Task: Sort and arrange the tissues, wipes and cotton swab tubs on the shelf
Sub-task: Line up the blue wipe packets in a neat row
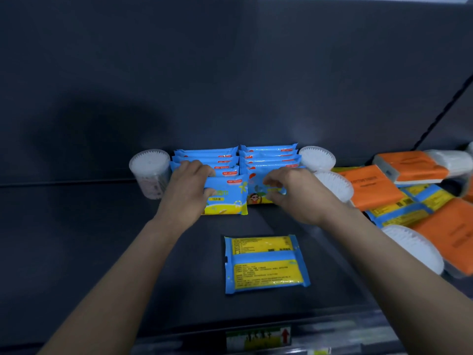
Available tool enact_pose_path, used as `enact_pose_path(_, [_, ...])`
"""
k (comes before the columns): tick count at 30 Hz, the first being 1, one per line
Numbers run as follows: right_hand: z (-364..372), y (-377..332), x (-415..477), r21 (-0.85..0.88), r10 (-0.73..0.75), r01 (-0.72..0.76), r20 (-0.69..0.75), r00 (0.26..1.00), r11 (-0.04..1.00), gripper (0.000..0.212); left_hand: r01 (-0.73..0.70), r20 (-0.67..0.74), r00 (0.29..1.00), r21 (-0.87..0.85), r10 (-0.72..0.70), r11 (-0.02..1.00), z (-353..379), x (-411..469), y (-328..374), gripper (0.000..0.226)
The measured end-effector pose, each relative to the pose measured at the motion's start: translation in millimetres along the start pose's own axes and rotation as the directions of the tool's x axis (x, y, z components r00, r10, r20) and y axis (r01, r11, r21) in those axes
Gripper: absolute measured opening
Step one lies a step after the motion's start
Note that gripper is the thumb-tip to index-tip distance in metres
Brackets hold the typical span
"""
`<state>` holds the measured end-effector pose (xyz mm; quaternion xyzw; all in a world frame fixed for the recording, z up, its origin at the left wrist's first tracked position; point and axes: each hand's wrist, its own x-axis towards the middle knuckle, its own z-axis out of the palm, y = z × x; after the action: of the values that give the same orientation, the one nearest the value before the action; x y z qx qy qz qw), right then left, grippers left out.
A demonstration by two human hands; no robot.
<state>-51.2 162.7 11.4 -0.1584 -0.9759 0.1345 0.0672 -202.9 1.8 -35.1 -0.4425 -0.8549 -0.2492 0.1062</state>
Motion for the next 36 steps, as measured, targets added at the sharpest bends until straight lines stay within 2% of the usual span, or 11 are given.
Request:
enact_pose_path(5, [4.2, -6.7, -15.8, 0.036, -0.019, 0.013, 0.198, 0.98, 0.999, 0.031, -0.042, -0.098, 0.993, 0.173, 0.06, 0.984, 3.3, -7.0, 1.2, 0.049])
enact_pose_path(7, [4.4, -7.6, -18.9, 0.022, -0.024, 0.019, 0.244, 0.97, 1.0, 0.032, -0.06, -0.126, 0.989, 0.156, 0.08, 0.986, 0.2, -14.0, 7.7, 0.047])
enact_pose_path(9, [3.9, -5.6, -20.1, -0.006, -0.022, 0.024, 0.231, 0.973, 1.0, 0.031, -0.103, -0.126, 0.986, 0.044, 0.108, 0.994, -5.1, -21.8, 19.0, 0.033])
enact_pose_path(12, [1.8, -1.9, -22.2, -0.023, -0.021, 0.026, 0.2, 0.98, 0.999, 0.03, -0.066, 0.037, 0.997, -0.159, 0.073, 0.985, -12.9, -36.4, 40.0, 0.014])
enact_pose_path(14, [-0.8, 0.5, -25.2, -0.045, -0.031, 0.041, 0.195, 0.98, 0.998, 0.029, -0.036, 0.186, 0.98, -0.186, 0.071, 0.982, -13.1, -44.6, 52.1, 0.013])
enact_pose_path(16, [-4.6, 3.8, -28.9, -0.071, -0.043, 0.058, 0.192, 0.98, 0.996, 0.029, 0.008, 0.356, 0.932, -0.201, 0.065, 0.98, -9.1, -49.8, 62.7, 0.026])
enact_pose_path(19, [-11.8, 11.0, -37.3, -0.1, -0.052, 0.071, 0.186, 0.981, 0.992, 0.03, 0.114, 0.6, 0.8, -0.099, -0.032, 0.988, -0.1, -55.7, 72.8, 0.065])
enact_pose_path(22, [-20.0, 20.6, -47.8, -0.088, -0.06, 0.073, 0.149, 0.987, 0.993, 0.031, 0.139, 0.66, 0.745, -0.016, -0.094, 0.99, 5.2, -57.1, 80.3, 0.082])
enact_pose_path(29, [-31.4, 43.1, -62.0, -0.056, -0.104, 0.107, 0.054, 0.993, 0.993, 0.031, 0.149, 0.708, 0.657, 0.216, -0.26, 0.965, 4.9, -51.8, 94.9, 0.09])
enact_pose_path(32, [-34.1, 46.5, -64.9, -0.042, -0.137, 0.14, 0.051, 0.989, 0.989, 0.031, 0.211, 0.615, 0.747, 0.144, -0.254, 0.967, 1.3, -57.7, 101.5, 0.075])
enact_pose_path(36, [-32.3, 44.5, -64.9, -0.036, -0.185, 0.186, 0.031, 0.982, 0.982, 0.026, 0.168, 0.215, 0.958, 0.112, -0.189, 0.979, -5.2, -69.3, 109.3, 0.042])
